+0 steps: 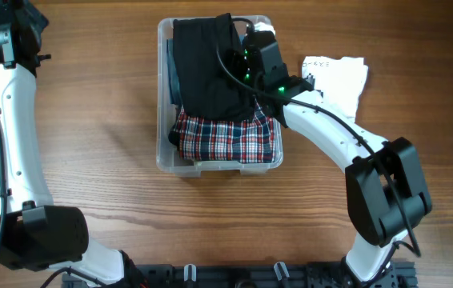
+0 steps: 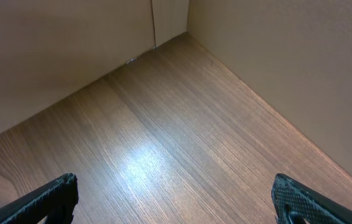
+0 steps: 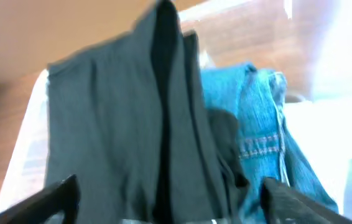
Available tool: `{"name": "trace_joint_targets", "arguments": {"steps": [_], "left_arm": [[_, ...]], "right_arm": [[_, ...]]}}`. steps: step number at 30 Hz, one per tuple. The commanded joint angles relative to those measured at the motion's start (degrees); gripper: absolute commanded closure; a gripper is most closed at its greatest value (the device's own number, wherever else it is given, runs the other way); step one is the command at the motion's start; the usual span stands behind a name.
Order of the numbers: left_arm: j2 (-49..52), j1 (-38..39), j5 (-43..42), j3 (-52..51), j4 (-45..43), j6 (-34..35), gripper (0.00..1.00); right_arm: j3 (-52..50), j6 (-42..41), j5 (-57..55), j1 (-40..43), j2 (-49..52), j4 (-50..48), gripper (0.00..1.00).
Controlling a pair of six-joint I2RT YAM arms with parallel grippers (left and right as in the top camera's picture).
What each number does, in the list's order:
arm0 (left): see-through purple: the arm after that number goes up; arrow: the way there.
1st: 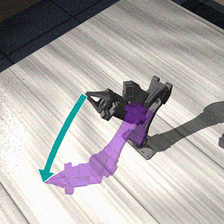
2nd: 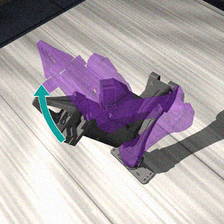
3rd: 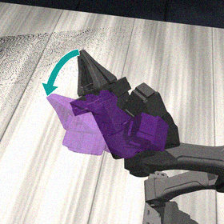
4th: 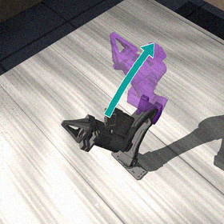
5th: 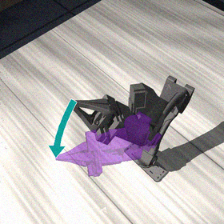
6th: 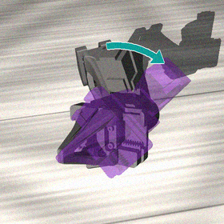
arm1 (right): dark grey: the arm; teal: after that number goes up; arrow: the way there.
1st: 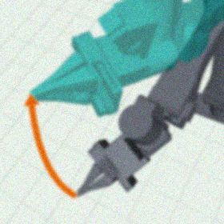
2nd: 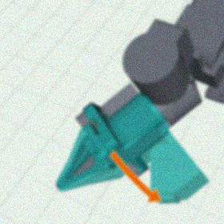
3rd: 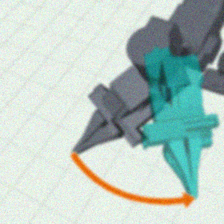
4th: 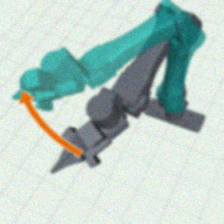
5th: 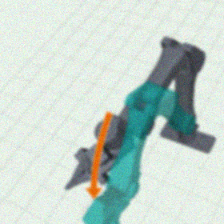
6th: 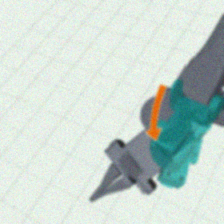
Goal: Pack container
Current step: 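Lower the black garment onto the jeans and release, then move the right gripper to the white printed t-shirt and grasp it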
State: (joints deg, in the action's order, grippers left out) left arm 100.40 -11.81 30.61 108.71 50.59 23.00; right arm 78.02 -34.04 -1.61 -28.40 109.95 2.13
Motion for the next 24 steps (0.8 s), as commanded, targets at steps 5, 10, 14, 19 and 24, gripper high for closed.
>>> {"name": "trace_joint_targets", "arguments": {"steps": [5, 10, 14, 19, 24], "left_arm": [[0.3, -0.3, 1.0, 0.0, -0.1, -0.7, 0.00], [0.3, -0.3, 1.0, 0.0, -0.1, -0.7, 0.00], [0.3, -0.3, 1.0, 0.0, -0.1, -0.7, 0.00], [0.3, -0.3, 1.0, 0.0, -0.1, -0.7, 0.00], [0.3, -0.3, 1.0, 0.0, -0.1, -0.7, 0.00]], "right_arm": [[0.7, 15.0, -2.2, 0.1, -6.6, -4.0, 0.01], [0.7, 17.5, -9.3, 1.7, -12.0, 1.2, 0.00], [0.7, 17.3, -9.1, 5.9, -15.2, 8.0, 0.01], [0.7, 17.6, -9.1, 13.8, -16.2, 19.6, 0.00], [0.6, 20.7, -7.9, 22.9, -15.6, 28.2, 0.00]]}}
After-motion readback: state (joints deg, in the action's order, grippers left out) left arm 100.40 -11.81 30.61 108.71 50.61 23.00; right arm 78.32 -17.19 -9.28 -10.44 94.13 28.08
